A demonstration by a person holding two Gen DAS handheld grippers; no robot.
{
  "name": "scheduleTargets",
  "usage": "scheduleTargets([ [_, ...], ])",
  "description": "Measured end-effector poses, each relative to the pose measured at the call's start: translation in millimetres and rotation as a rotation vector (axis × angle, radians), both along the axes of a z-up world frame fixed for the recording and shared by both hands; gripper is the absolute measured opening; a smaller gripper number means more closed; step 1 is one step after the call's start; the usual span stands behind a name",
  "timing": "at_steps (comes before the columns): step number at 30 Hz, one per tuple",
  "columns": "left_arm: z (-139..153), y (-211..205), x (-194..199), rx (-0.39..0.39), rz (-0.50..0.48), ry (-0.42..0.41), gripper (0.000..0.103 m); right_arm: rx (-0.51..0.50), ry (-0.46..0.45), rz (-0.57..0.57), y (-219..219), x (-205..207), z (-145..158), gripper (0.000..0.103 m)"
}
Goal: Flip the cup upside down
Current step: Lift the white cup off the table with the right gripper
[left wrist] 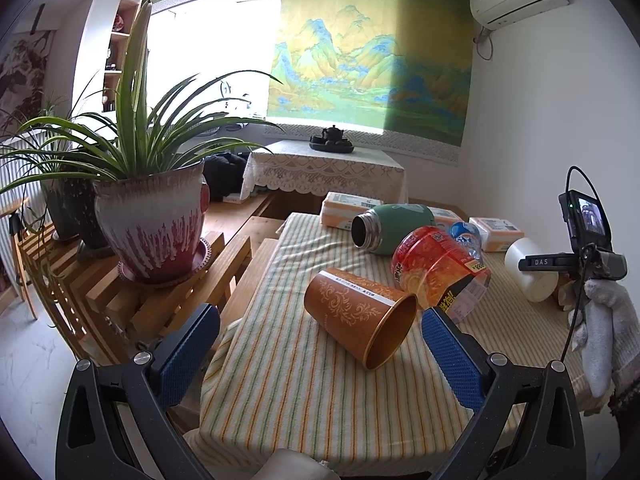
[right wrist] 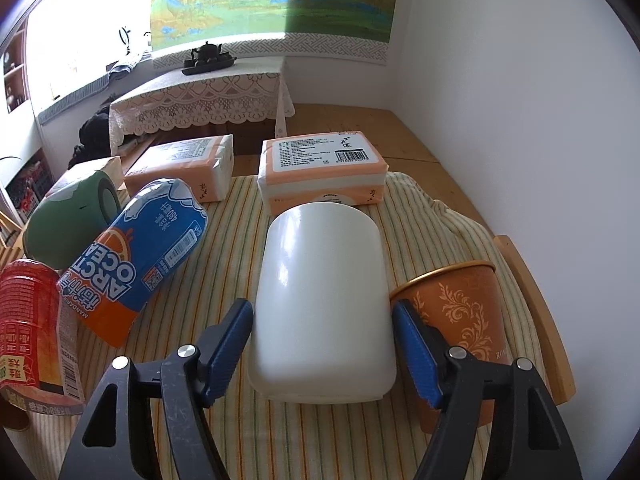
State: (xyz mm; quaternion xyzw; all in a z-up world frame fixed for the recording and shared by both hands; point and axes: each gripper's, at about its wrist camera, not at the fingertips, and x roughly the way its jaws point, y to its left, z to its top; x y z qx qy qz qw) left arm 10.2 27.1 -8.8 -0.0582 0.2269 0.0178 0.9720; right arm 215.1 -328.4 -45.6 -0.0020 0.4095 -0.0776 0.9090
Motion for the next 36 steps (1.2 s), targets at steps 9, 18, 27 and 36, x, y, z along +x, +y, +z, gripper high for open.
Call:
scheduleTargets([
  [9, 4, 1, -3, 0.003, 0.001, -0.01, 0.102, 0.053, -0.044, 0.105, 12, -39, 12, 0.068],
  [18, 5, -10, -7, 0.009, -0.021, -0.003, 0.102, 0.117, -0.069, 0.364, 38, -99, 17, 0.068],
  [27, 4, -42, -3, 0.077, -0.11, 0.022, 0.102, 0.085, -0.06, 0.48, 53, -124, 7, 0.068],
  [36, 7, -76, 2, 0.12, -0.183, 0.035, 0.102, 0.126, -0.088, 0.486, 48, -138, 7, 0.075],
])
